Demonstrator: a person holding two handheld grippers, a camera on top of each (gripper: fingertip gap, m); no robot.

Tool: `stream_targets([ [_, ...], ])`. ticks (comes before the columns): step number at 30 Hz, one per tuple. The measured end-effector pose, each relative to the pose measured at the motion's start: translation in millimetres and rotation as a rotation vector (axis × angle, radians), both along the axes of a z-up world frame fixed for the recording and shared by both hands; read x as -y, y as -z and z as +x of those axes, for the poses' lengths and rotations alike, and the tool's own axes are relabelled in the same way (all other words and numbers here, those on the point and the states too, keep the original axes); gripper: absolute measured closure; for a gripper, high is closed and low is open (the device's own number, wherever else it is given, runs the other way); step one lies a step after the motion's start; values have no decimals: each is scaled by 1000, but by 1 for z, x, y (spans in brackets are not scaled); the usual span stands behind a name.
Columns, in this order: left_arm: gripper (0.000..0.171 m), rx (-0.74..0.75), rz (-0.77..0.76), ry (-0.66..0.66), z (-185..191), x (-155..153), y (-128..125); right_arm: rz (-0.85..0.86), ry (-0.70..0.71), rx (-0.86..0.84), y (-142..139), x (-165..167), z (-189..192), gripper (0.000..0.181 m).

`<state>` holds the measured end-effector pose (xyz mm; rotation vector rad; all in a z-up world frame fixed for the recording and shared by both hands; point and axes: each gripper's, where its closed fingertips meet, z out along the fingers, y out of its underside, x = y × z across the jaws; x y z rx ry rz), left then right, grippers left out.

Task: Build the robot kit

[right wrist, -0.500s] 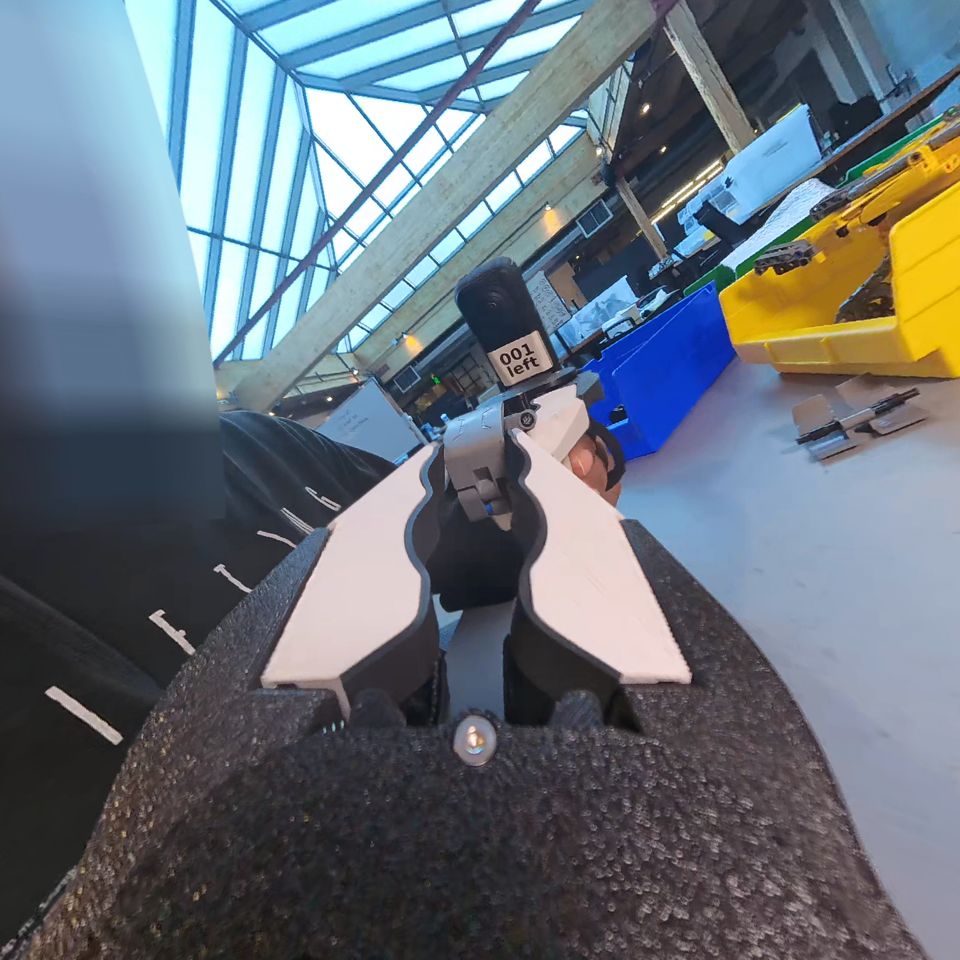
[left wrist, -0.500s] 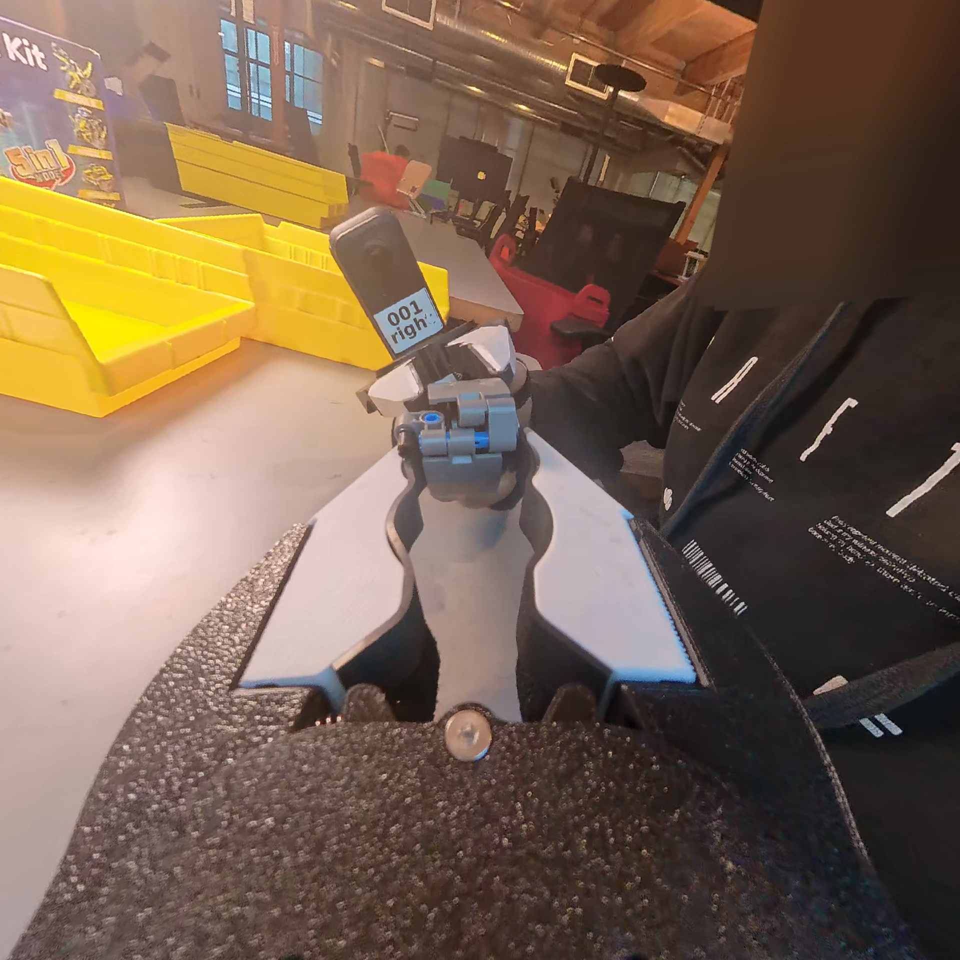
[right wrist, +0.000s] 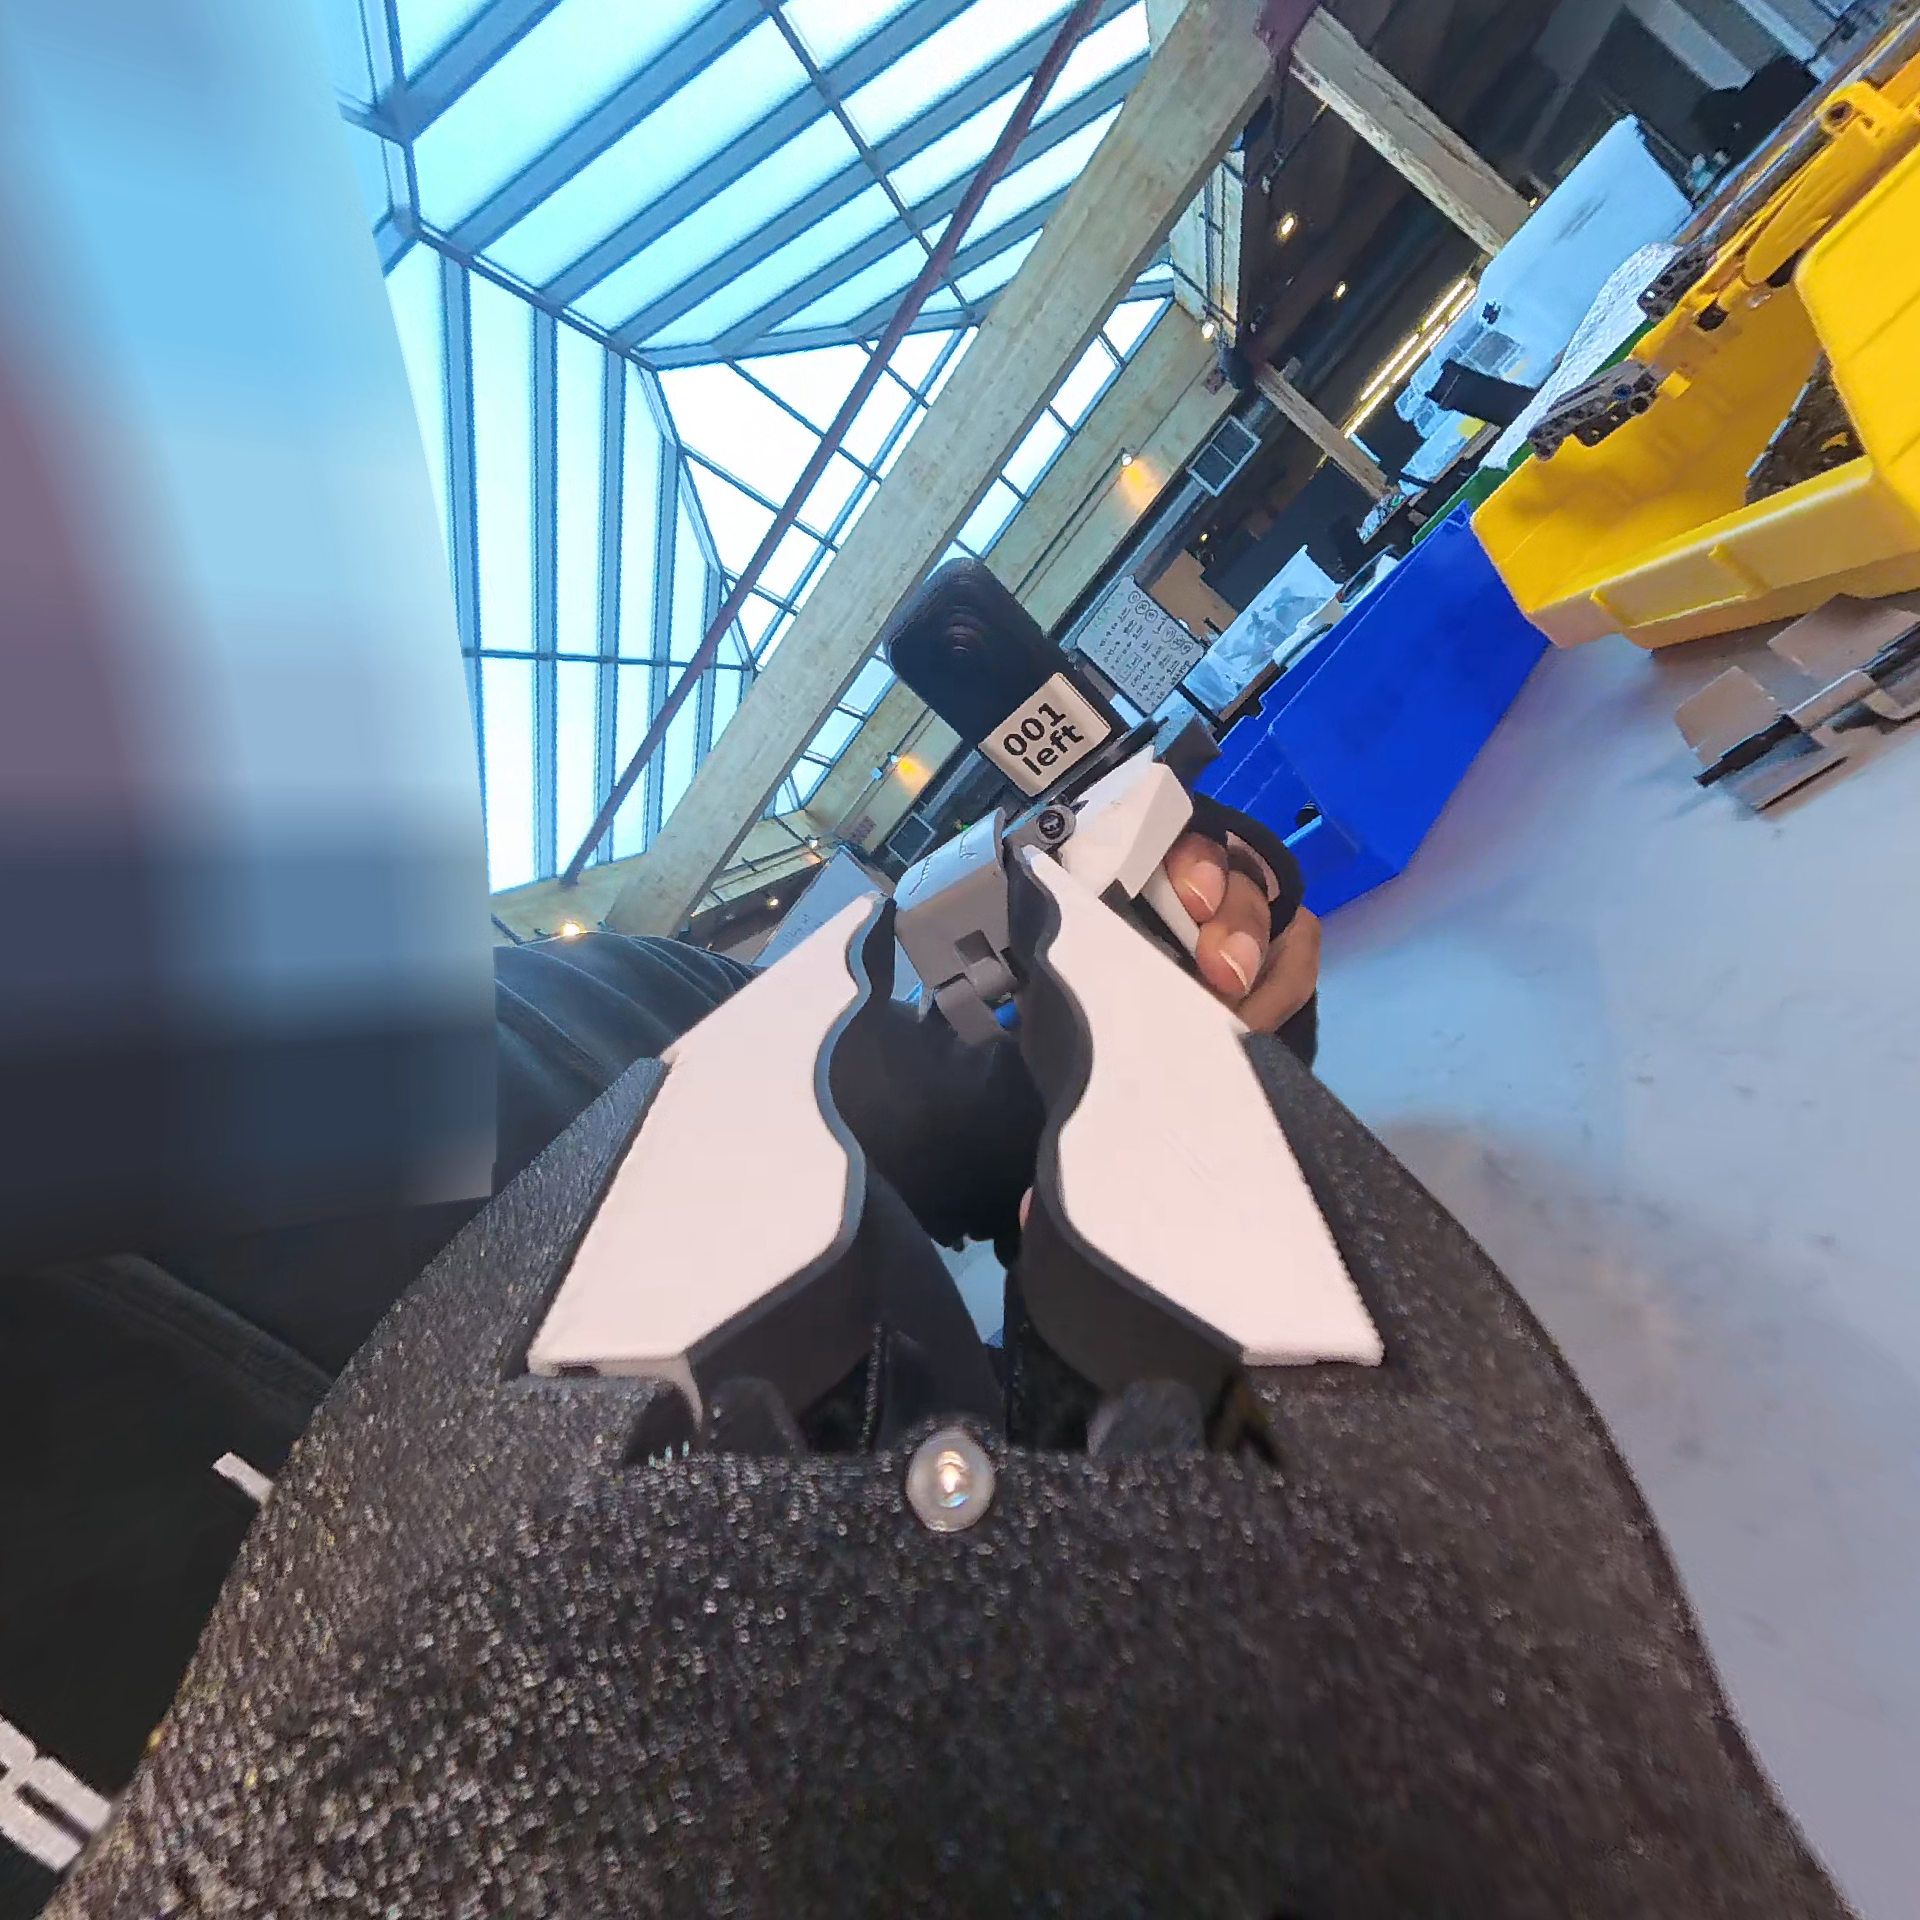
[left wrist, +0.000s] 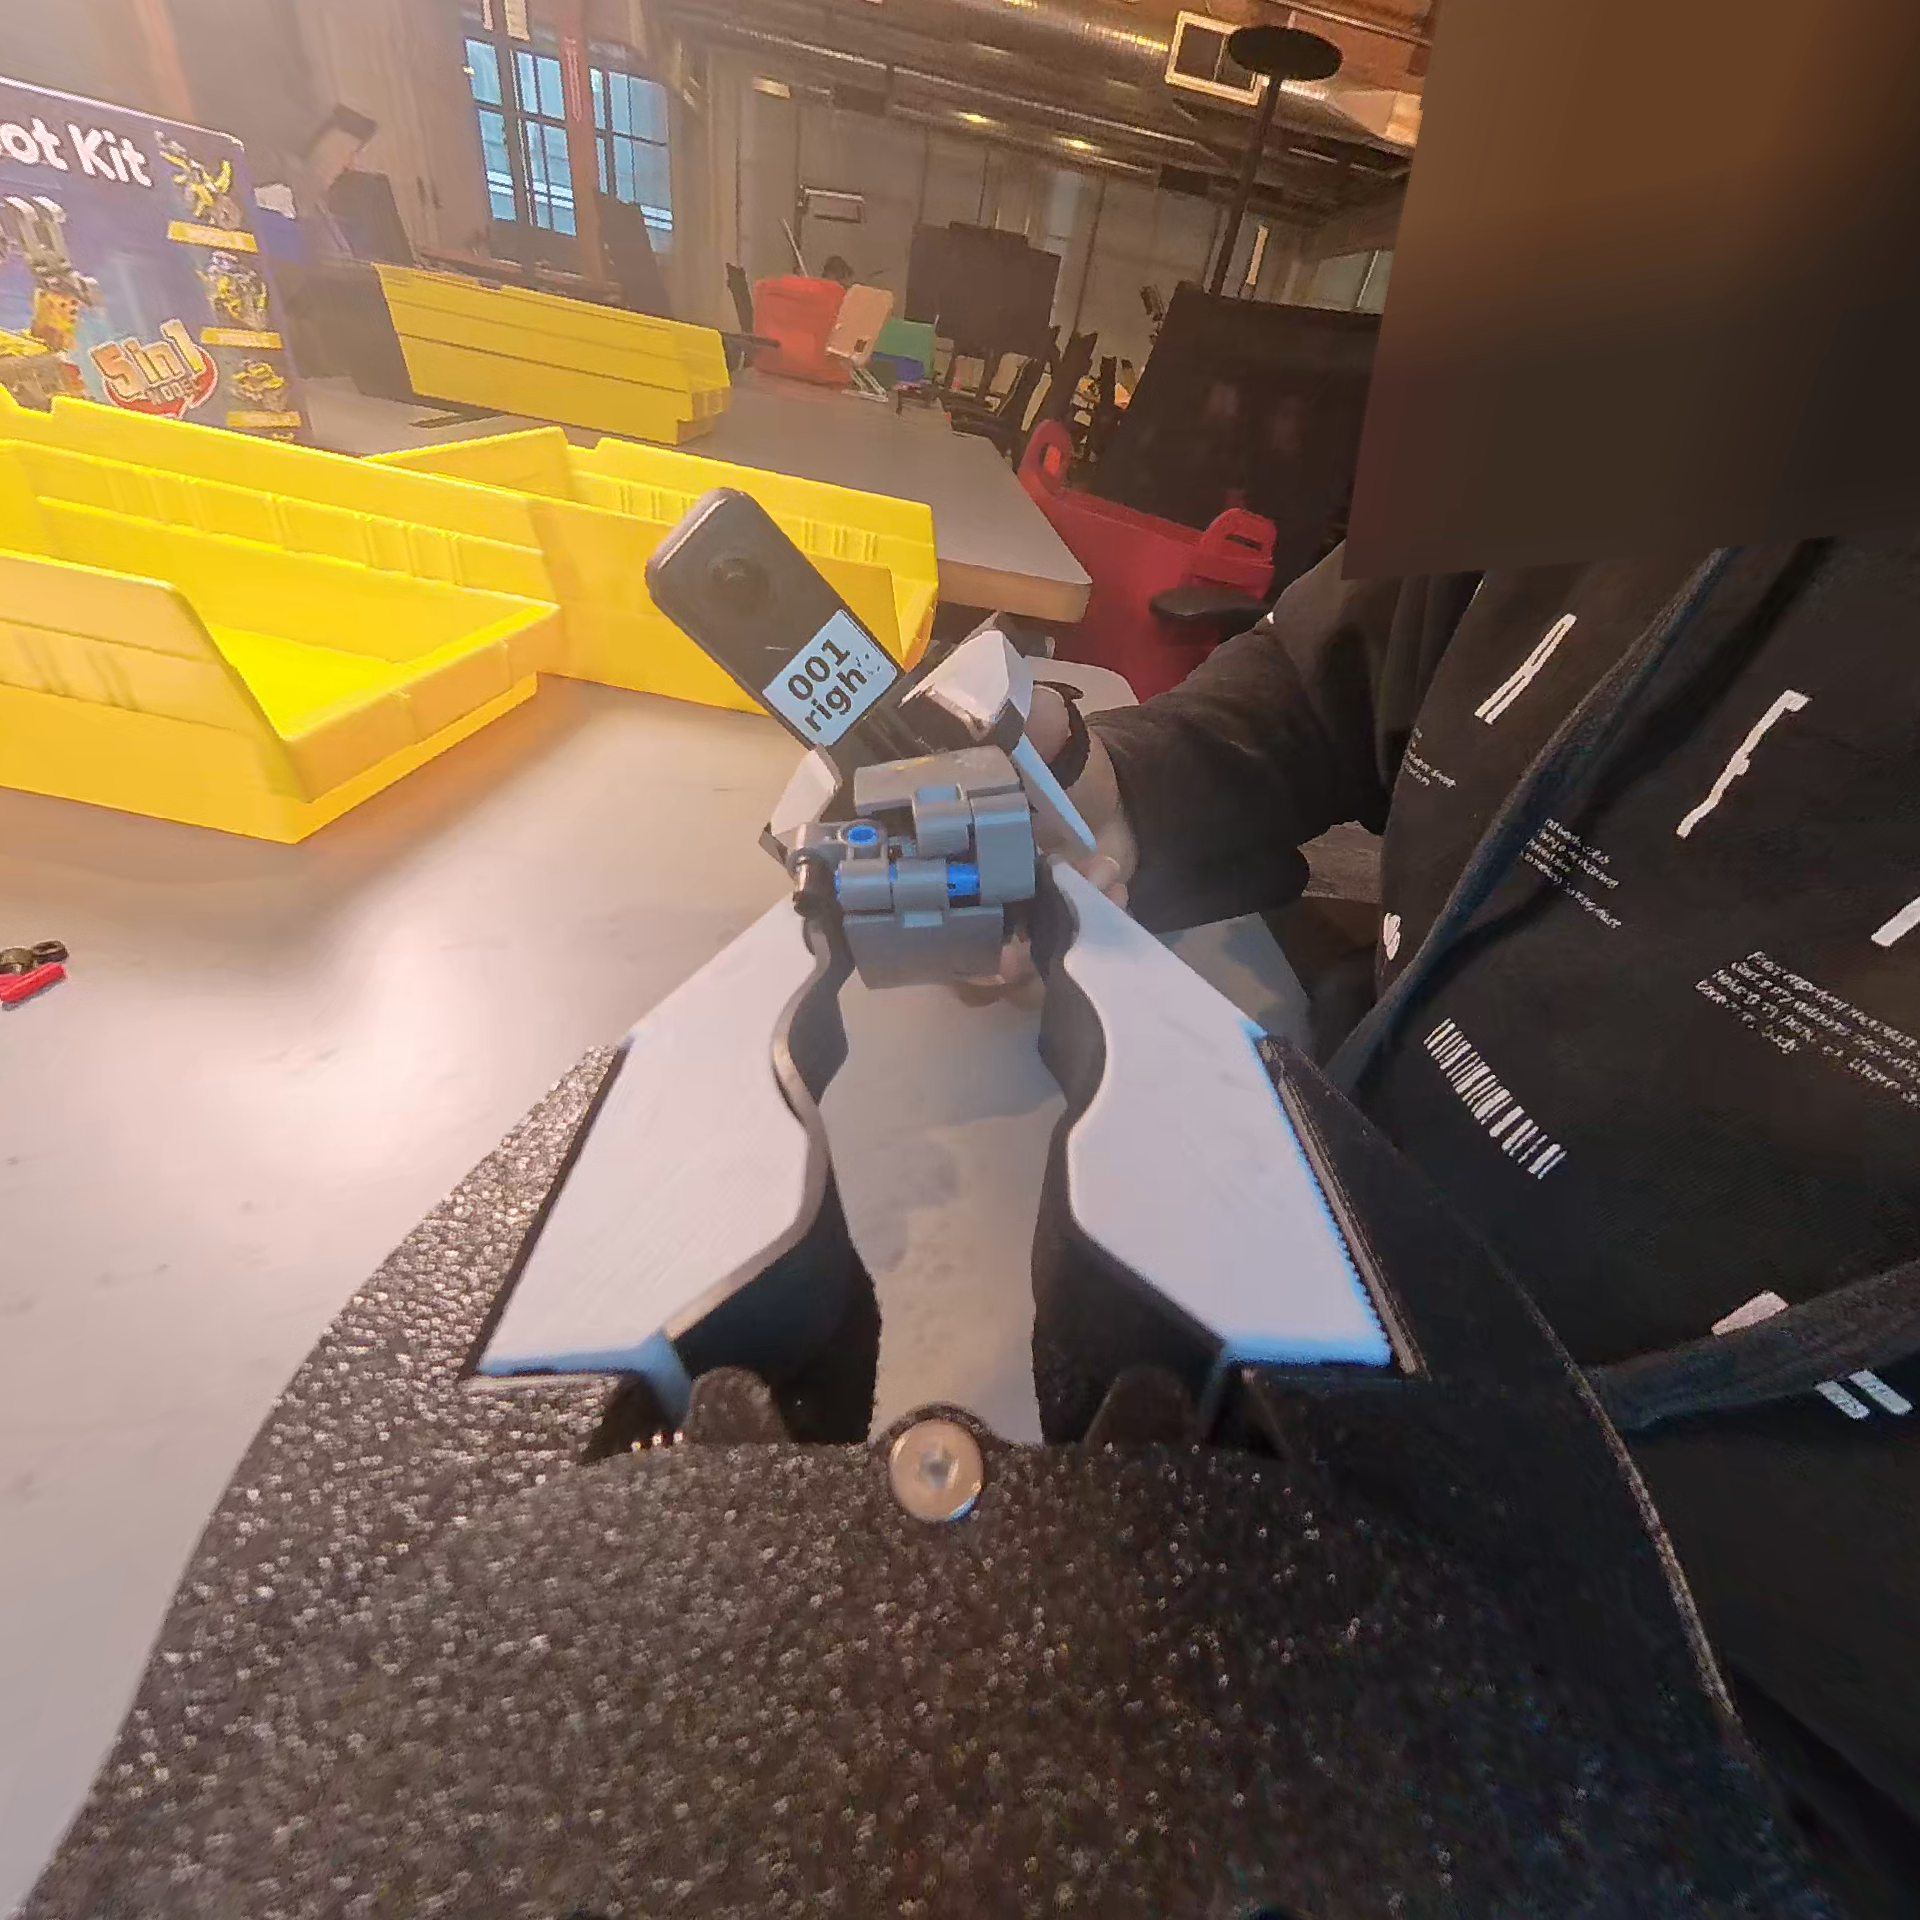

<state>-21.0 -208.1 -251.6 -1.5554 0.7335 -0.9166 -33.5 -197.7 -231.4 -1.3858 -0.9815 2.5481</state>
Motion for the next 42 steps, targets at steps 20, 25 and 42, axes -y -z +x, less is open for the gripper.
stream_targets([
  [20, 138, 181, -390, -87, -12, -23, 22, 657, 251, 23, 16, -20, -1, 150],
  [25, 138, 269, -468, -44, -7, -20, 19, 575, 252, 51, 17, -26, -4, 159],
  [42, 138, 458, -603, 48, -3, -19, 16, 169, 86, 146, 25, -23, -9, 158],
])
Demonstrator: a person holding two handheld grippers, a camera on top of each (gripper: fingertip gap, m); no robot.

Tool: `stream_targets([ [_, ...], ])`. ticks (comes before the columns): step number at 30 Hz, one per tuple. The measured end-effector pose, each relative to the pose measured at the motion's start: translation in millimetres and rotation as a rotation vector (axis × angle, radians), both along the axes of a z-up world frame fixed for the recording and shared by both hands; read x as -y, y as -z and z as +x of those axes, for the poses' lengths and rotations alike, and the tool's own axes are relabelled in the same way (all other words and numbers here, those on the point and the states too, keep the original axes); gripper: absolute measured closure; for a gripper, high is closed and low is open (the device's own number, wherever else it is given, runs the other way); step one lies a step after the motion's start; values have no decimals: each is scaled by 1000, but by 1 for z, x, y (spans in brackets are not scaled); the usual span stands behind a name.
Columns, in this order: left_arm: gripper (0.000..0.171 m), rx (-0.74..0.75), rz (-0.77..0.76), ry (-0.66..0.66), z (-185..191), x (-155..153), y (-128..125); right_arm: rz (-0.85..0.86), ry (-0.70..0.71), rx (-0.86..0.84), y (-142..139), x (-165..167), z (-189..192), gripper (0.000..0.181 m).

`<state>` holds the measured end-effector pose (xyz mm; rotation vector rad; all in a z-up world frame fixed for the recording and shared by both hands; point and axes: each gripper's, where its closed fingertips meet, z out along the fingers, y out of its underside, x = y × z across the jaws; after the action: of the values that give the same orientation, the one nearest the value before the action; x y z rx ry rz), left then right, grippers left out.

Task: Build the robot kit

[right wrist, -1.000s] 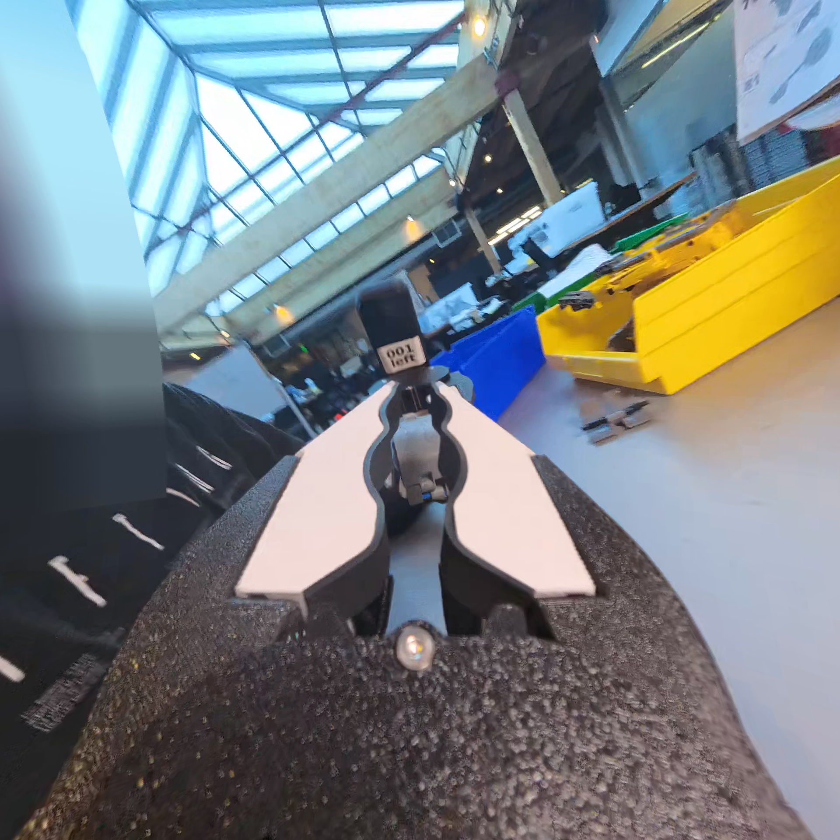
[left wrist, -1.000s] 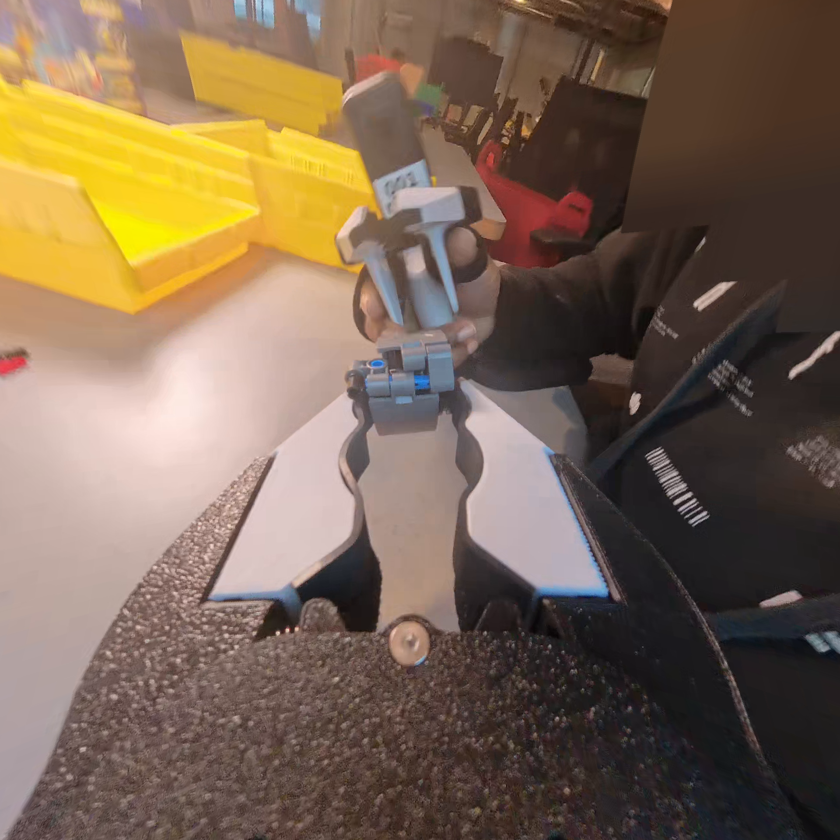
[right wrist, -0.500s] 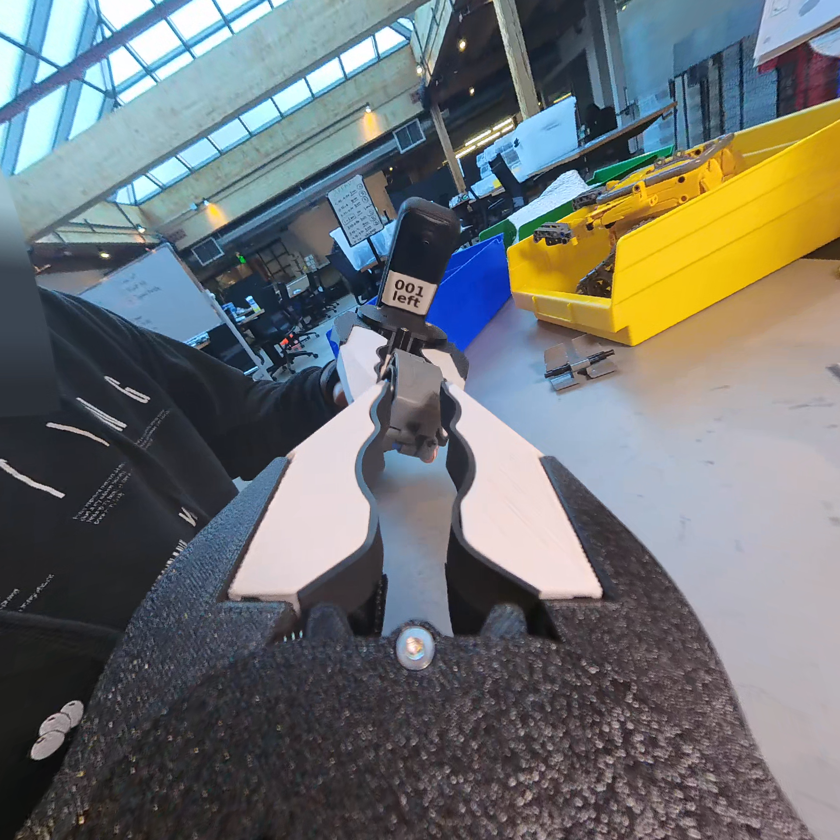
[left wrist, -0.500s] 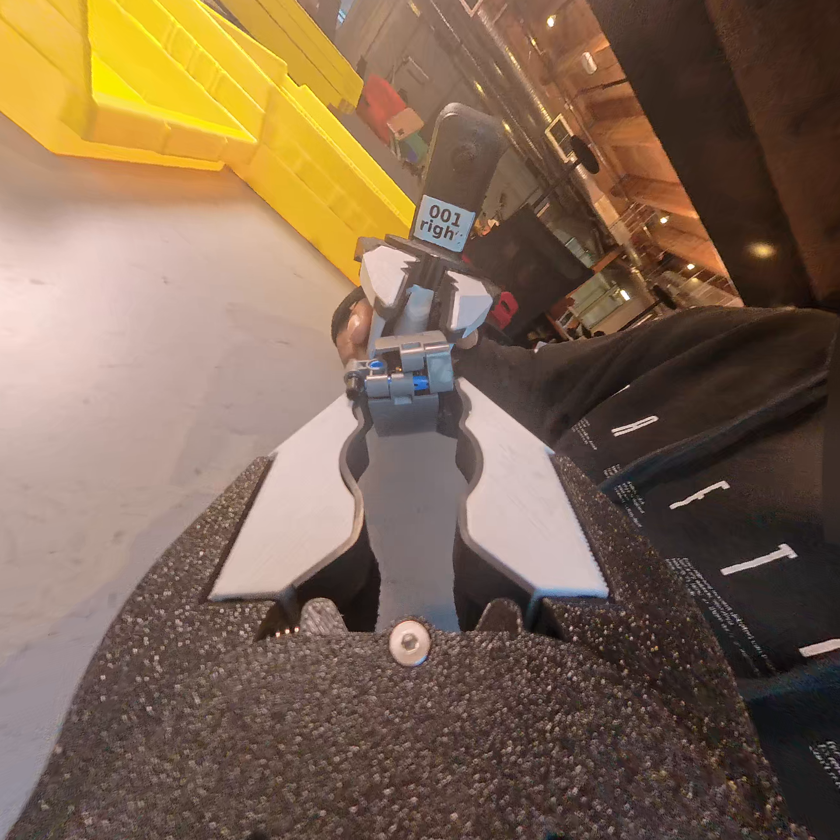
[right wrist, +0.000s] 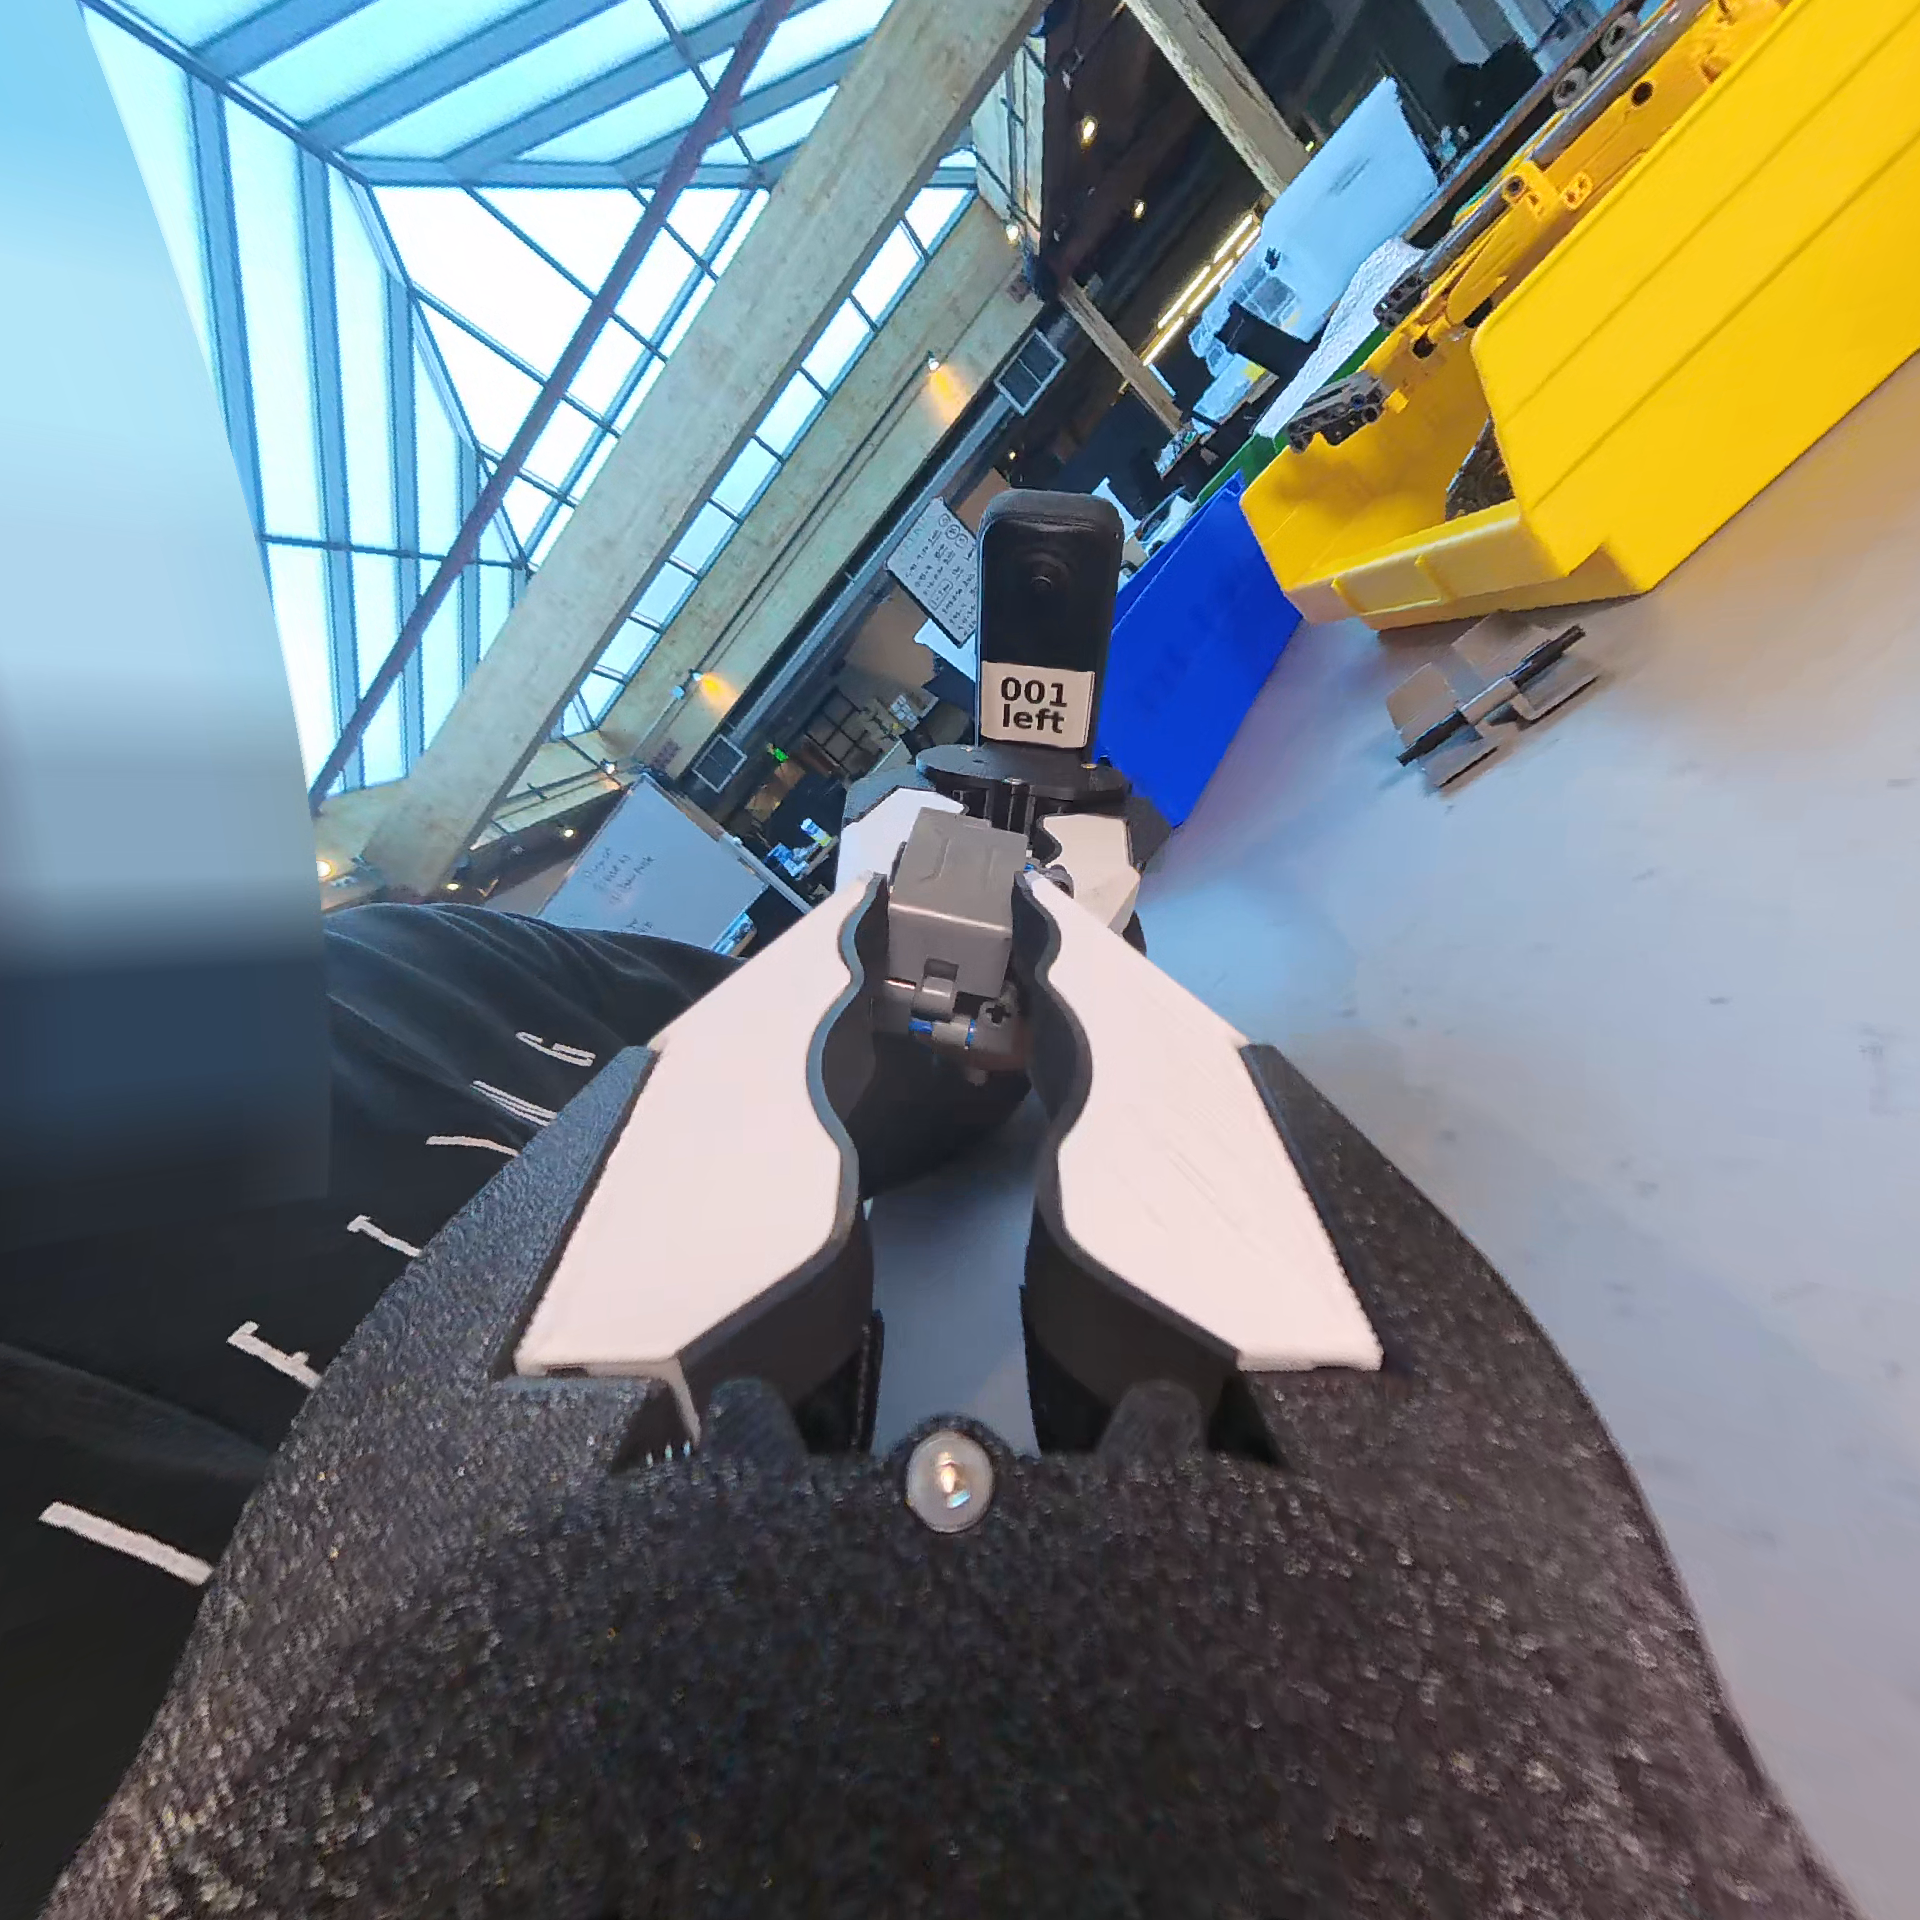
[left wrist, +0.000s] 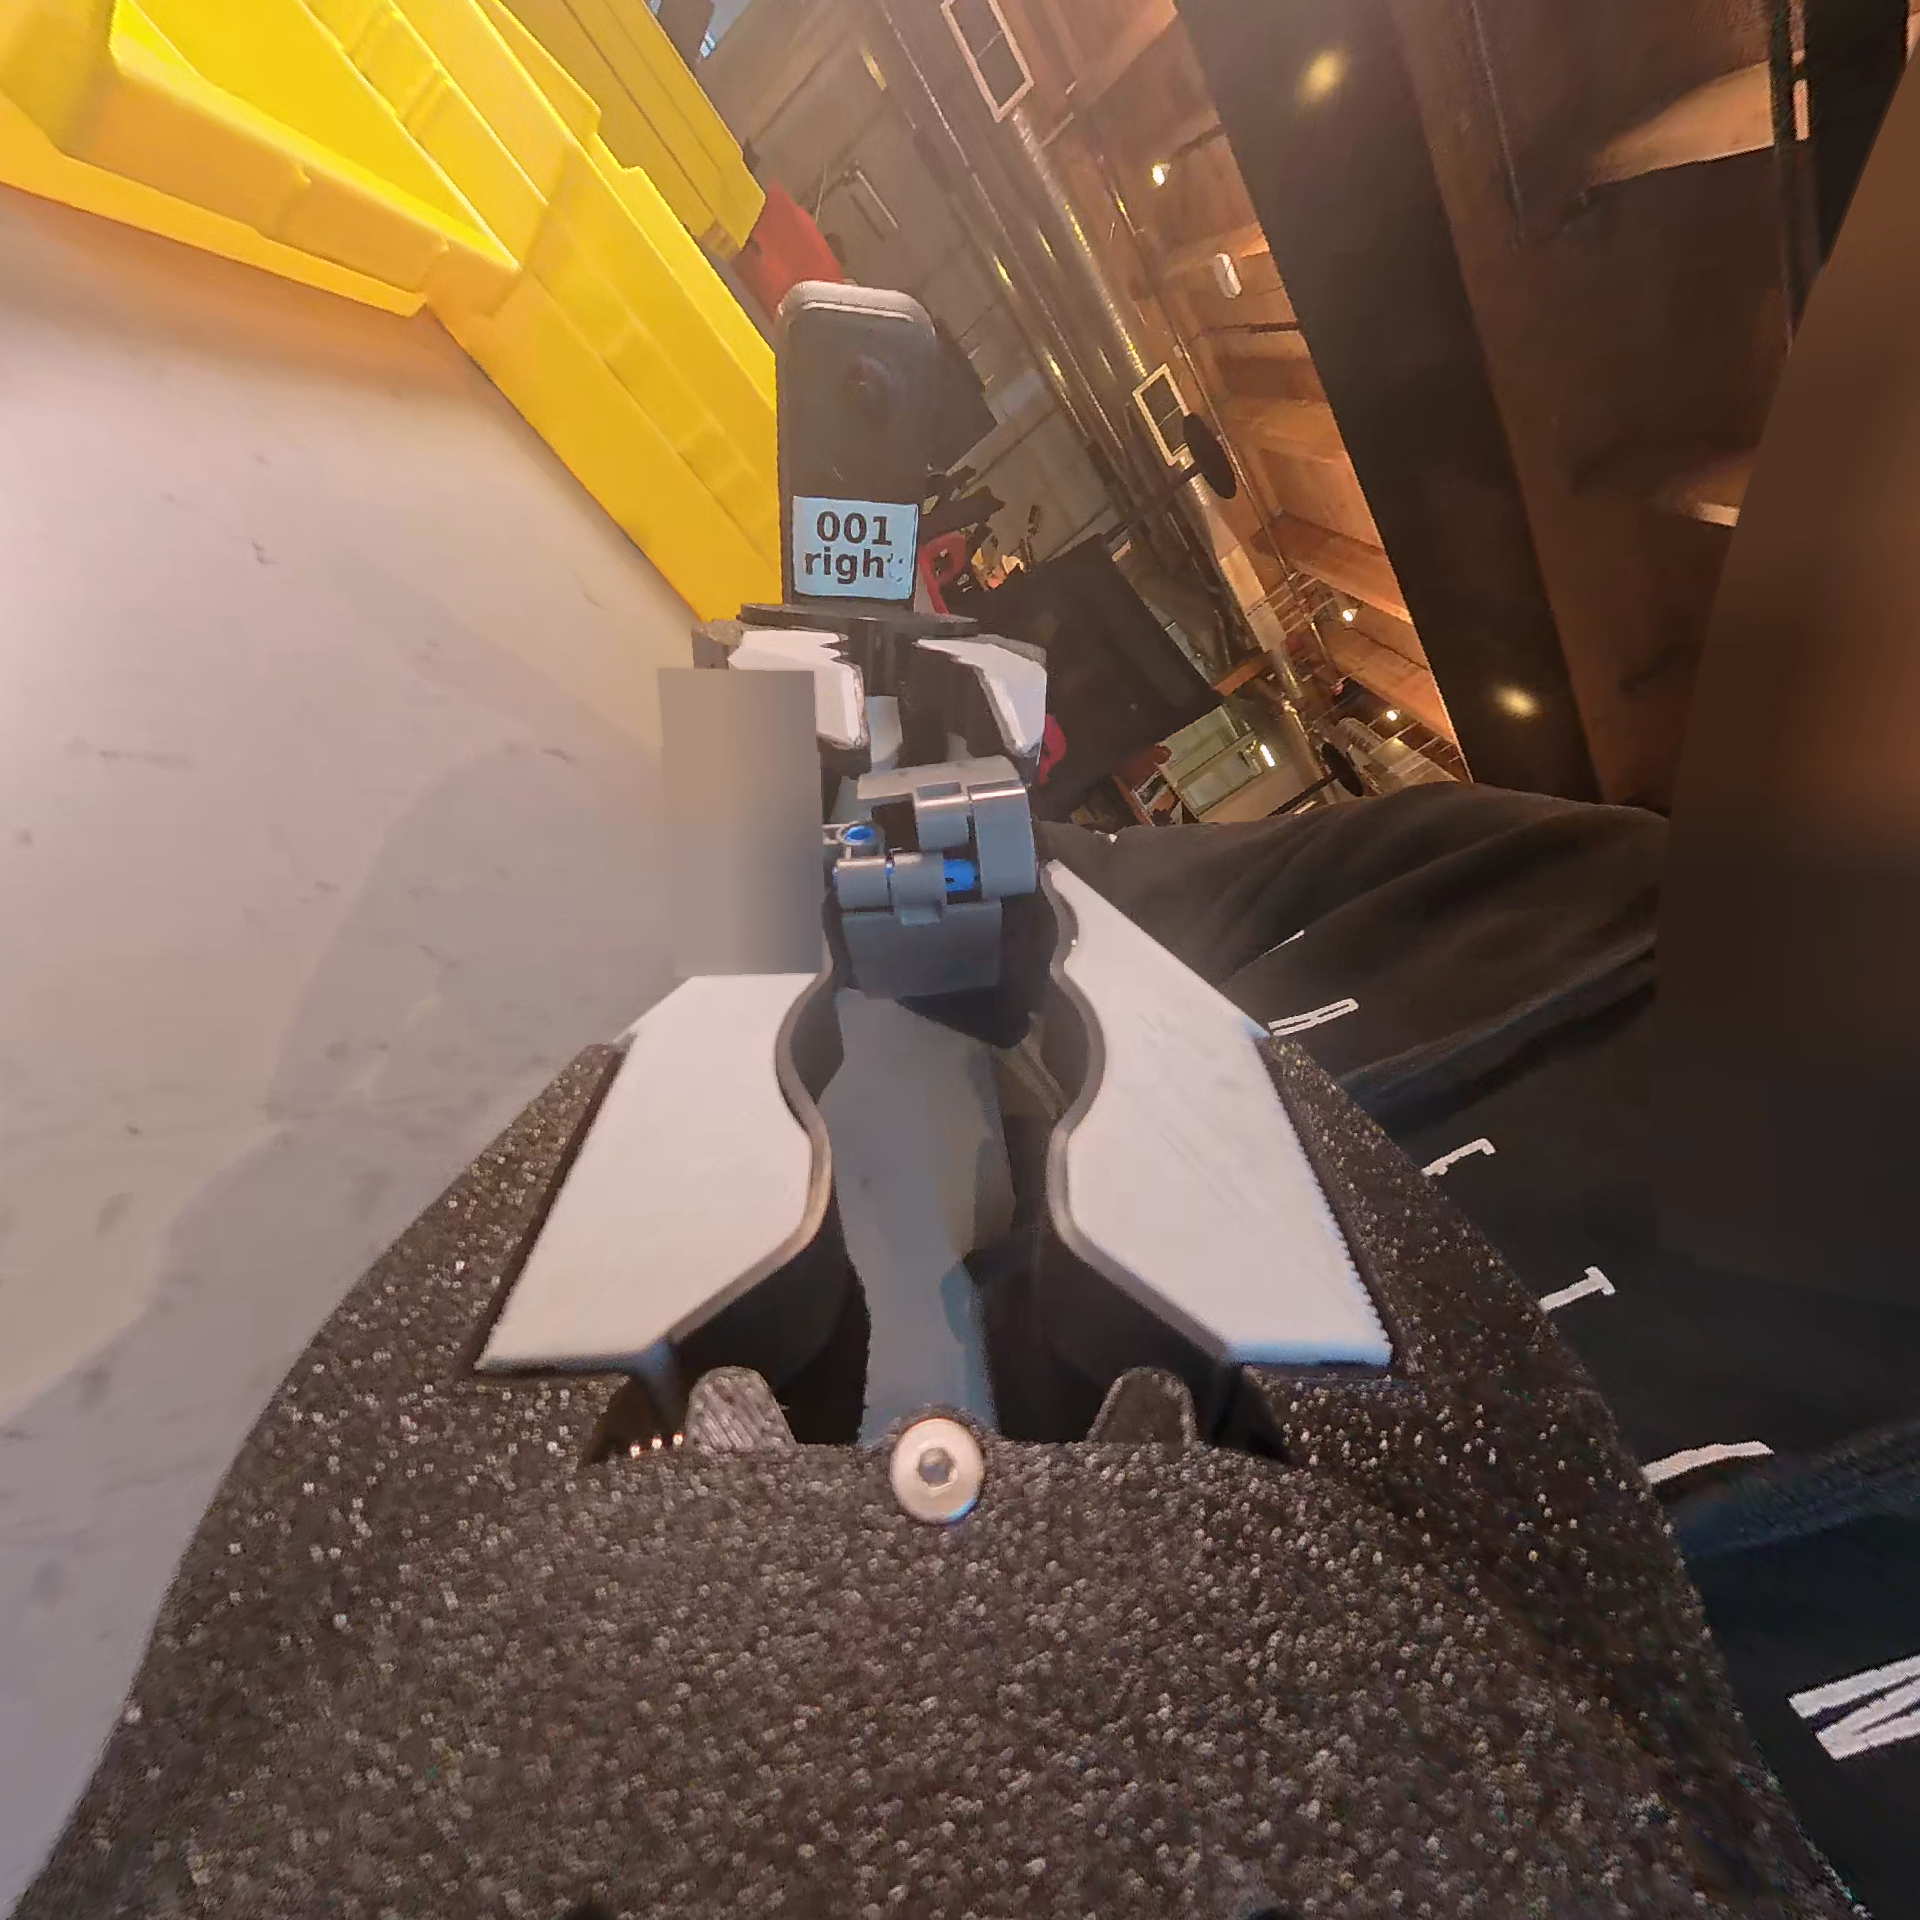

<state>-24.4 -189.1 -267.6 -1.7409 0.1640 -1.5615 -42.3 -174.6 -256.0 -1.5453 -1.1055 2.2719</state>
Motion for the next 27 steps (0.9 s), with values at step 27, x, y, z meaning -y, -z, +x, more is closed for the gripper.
stream_targets([
  [27, 137, 153, -23, -174, -32, -23, -1, 703, 244, 2, 15, -10, -8, 127],
])
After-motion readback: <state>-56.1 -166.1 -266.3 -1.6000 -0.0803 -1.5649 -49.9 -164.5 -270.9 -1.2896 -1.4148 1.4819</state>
